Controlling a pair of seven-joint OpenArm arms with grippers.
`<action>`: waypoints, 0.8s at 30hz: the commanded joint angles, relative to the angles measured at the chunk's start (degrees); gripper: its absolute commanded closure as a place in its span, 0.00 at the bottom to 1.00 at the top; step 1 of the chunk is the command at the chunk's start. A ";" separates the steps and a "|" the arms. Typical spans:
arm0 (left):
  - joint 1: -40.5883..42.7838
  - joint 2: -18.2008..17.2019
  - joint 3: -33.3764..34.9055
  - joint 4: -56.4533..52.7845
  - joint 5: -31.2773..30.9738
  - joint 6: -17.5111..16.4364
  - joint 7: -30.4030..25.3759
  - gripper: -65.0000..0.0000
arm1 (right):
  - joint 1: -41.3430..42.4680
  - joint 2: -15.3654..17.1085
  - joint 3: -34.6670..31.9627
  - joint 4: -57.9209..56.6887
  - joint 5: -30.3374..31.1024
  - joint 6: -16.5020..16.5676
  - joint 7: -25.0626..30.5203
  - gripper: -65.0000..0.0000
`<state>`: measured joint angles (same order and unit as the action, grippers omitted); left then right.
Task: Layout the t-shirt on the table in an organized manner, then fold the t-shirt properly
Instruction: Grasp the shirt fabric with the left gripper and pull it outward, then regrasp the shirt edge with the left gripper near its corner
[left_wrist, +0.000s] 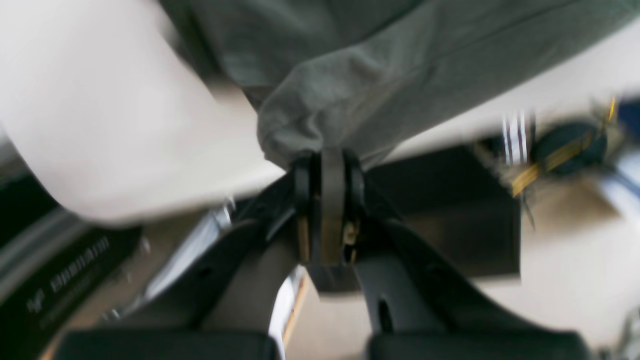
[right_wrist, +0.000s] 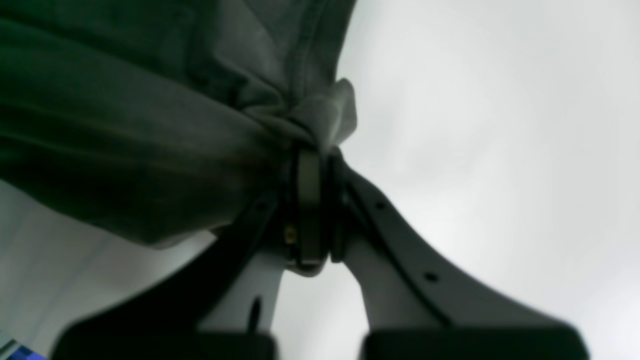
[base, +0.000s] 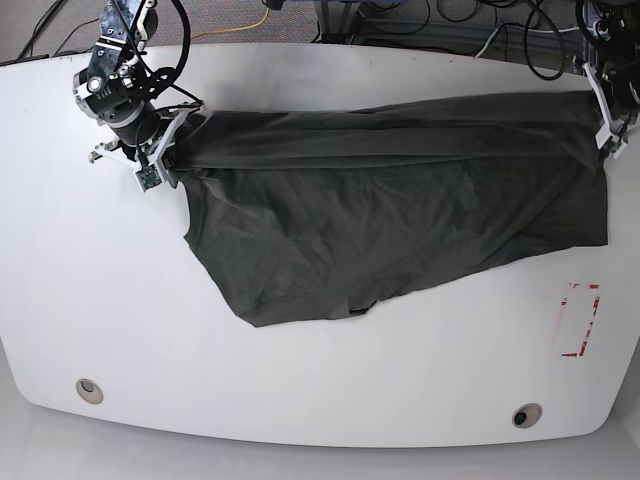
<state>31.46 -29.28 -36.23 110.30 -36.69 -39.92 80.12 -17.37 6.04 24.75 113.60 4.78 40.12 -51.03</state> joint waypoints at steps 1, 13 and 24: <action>2.69 -1.18 -0.83 0.95 -0.10 -0.08 -0.12 1.00 | 0.18 0.51 0.26 1.17 0.46 -0.12 1.05 1.00; 11.92 0.49 -0.91 0.95 -0.10 -0.08 -0.12 1.00 | 0.27 0.42 0.26 1.17 0.46 -0.12 1.05 1.00; 16.32 0.66 -1.00 0.95 -0.10 -0.08 -0.12 0.82 | 0.27 0.51 0.26 1.17 0.46 -0.12 1.05 1.00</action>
<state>47.46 -27.77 -36.49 110.37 -36.86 -39.92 80.03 -17.37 6.02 24.75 113.60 4.75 40.10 -51.05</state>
